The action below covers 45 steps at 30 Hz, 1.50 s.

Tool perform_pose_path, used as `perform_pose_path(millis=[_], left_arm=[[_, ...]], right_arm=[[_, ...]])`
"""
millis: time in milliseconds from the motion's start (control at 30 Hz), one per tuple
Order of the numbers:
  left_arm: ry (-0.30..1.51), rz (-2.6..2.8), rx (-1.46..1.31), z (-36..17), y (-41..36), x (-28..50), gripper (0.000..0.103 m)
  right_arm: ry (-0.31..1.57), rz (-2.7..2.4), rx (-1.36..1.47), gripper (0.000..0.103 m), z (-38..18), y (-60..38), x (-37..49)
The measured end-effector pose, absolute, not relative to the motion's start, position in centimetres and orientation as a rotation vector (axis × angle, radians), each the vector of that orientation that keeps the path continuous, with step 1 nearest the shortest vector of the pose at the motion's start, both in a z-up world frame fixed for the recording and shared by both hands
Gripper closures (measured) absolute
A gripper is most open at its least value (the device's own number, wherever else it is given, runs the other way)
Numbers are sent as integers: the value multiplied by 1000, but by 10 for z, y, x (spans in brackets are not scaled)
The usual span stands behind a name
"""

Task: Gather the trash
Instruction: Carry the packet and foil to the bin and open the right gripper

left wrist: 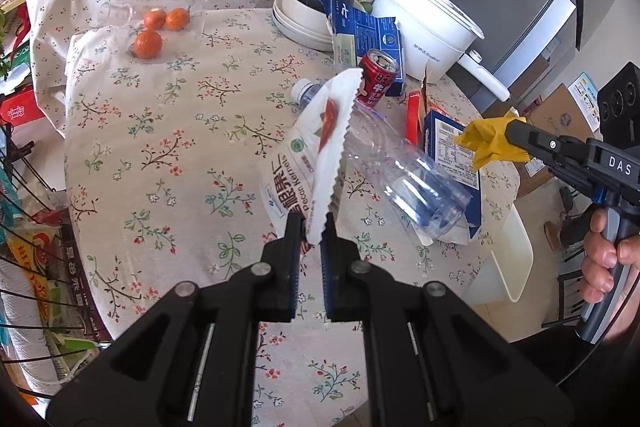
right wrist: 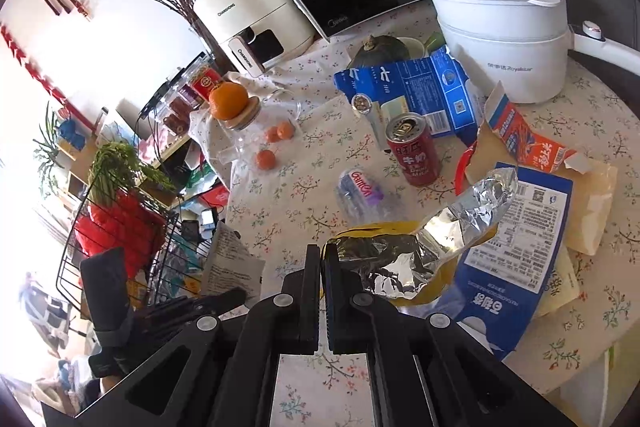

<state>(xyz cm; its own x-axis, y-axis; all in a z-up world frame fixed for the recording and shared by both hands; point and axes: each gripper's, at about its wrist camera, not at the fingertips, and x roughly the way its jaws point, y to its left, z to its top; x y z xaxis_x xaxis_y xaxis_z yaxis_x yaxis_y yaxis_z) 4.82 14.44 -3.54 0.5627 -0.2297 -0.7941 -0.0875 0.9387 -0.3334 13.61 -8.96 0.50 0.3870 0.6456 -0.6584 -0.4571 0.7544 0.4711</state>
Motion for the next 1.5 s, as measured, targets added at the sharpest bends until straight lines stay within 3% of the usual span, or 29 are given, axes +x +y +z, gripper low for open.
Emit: perform_pose_path(millis=[900,1500], left_arm=[[991,-218,-304,-26,70,66,93],[1017,-514,-145,-17,-79,73,93]], right_arm=[[929,423,295,100,-1,-250,127],[1051,73,326,100,-61,-396,123]])
